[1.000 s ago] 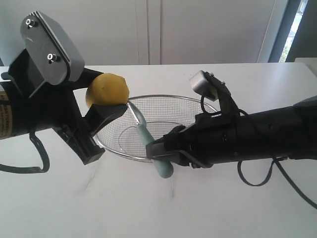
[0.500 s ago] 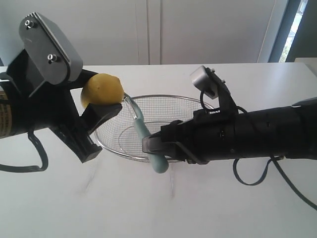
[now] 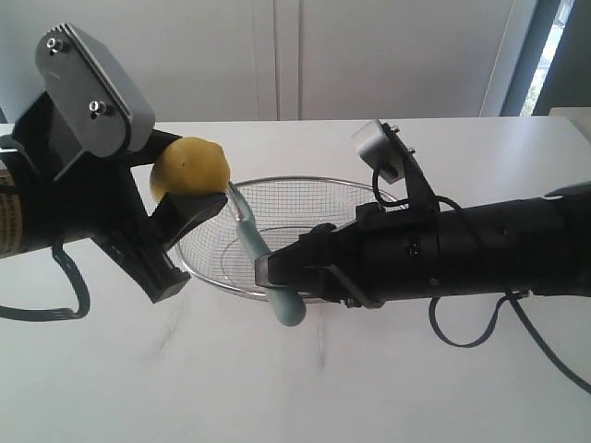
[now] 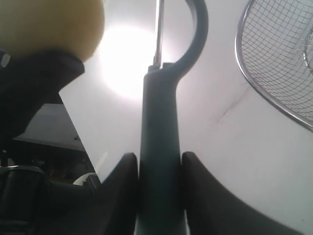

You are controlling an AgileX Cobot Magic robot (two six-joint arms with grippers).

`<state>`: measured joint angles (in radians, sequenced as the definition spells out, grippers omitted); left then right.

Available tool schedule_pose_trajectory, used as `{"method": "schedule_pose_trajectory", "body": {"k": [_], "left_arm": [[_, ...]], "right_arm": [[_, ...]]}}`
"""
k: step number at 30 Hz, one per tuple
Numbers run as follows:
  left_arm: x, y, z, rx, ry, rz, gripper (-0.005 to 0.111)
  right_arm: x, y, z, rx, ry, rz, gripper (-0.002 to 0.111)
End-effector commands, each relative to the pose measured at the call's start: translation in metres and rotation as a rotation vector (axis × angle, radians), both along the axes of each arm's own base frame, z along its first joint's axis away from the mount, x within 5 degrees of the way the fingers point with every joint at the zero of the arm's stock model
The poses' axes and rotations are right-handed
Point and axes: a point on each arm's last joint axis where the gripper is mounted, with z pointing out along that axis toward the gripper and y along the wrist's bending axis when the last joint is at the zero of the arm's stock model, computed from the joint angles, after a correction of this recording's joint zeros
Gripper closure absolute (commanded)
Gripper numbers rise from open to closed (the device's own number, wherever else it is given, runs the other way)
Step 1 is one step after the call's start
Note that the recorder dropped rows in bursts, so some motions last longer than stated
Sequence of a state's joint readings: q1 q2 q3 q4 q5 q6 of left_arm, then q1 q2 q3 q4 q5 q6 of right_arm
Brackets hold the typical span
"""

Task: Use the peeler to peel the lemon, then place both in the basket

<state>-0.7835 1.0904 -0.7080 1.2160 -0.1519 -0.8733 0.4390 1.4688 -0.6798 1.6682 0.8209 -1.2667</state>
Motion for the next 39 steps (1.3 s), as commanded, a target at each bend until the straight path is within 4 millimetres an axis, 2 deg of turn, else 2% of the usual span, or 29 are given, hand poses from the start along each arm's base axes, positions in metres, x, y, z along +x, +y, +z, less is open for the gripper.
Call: {"method": "schedule_pose_trajectory", "body": {"k": [1,8,18,26,32,39], "left_arm": [[0.001,0.002,-0.001,0.009,-0.001,0.014,0.107],[0.001,0.003,-0.001,0.018,0.001,0.03,0.107],[0.001,0.003,-0.001,0.015,0.003,0.031,0.107],[0.001,0.003,-0.001,0.015,0.003,0.031,0.107],[0.002,0.003,-0.001,0.017,0.004,0.035,0.107],[0.002,0.004,-0.002,0.018,0.004,0.037,0.107]], "right_arm": [[-0.001,0.003,0.006,0.05,-0.023,0.022,0.108],[-0.002,0.003,0.007,0.051,-0.044,0.036,0.108],[-0.005,-0.003,0.023,0.04,-0.129,-0.007,0.108],[-0.015,-0.008,0.043,0.069,-0.203,-0.011,0.108],[-0.029,-0.015,0.067,0.102,-0.298,-0.014,0.108],[-0.043,-0.031,0.083,-0.021,-0.449,-0.065,0.108]]}}
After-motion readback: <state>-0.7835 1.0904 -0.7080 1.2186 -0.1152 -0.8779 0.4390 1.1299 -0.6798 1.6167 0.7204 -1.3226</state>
